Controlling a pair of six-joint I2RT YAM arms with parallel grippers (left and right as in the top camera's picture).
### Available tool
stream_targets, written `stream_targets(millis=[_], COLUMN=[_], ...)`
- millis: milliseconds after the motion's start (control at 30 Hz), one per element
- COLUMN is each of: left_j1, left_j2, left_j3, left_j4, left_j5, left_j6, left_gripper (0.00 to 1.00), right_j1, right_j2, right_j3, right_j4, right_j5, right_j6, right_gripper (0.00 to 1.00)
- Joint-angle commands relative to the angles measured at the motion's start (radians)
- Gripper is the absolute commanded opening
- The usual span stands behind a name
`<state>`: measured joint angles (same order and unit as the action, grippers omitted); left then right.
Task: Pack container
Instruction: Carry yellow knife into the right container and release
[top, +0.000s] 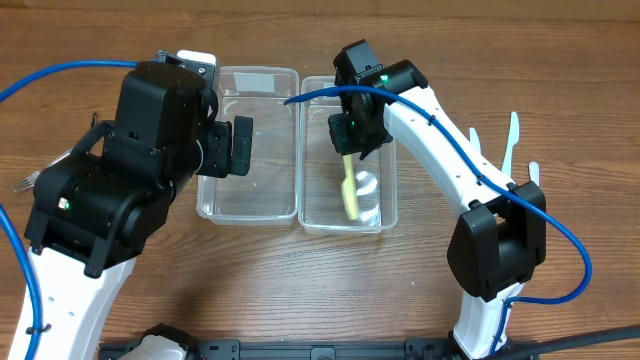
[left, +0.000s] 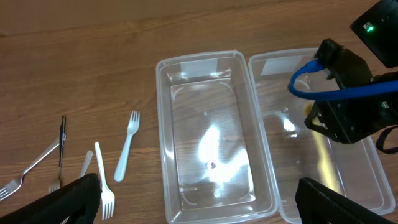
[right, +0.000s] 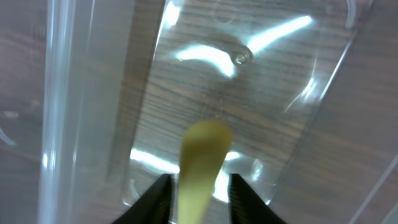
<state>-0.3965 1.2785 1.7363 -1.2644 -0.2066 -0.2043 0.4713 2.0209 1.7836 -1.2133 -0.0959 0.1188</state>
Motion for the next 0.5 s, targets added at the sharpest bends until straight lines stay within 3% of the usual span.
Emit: stream_targets(millis=[0,33,267,367,467], left_j1=[0.005,0.005,0.005,0.005,0.005], left_j2=[-0.003,-0.003,-0.003,-0.003,-0.003], left_j3=[0.016,0.016,0.016,0.016,0.016], left_j4=[0.004,0.004,0.004,0.004,0.005], left_j5=[-0.003,-0.003,-0.003,-0.003,-0.003], left_j6=[-0.013,-0.013,-0.013,-0.013,-0.013], left_gripper=[1.00,1.00,1.00,1.00,1.00], right_j1=[-0.006,-0.010,-0.098,-0.236,-0.384], right_j2=[-0.015,-0.023,-0.121,-0.195,-0.214], right_j3=[0.056,0.083,0.303,0.362,0.362], right_j4=[-0.025,-0.042,-0.177,-0.214,-0.257], right_j5=[0.005,0.006,0.089,0.097,0.090], right_j6=[0.008,0.008,0.013,0.023,0.019], right_gripper=[0.47,0.55,0.61,0.79,0.79])
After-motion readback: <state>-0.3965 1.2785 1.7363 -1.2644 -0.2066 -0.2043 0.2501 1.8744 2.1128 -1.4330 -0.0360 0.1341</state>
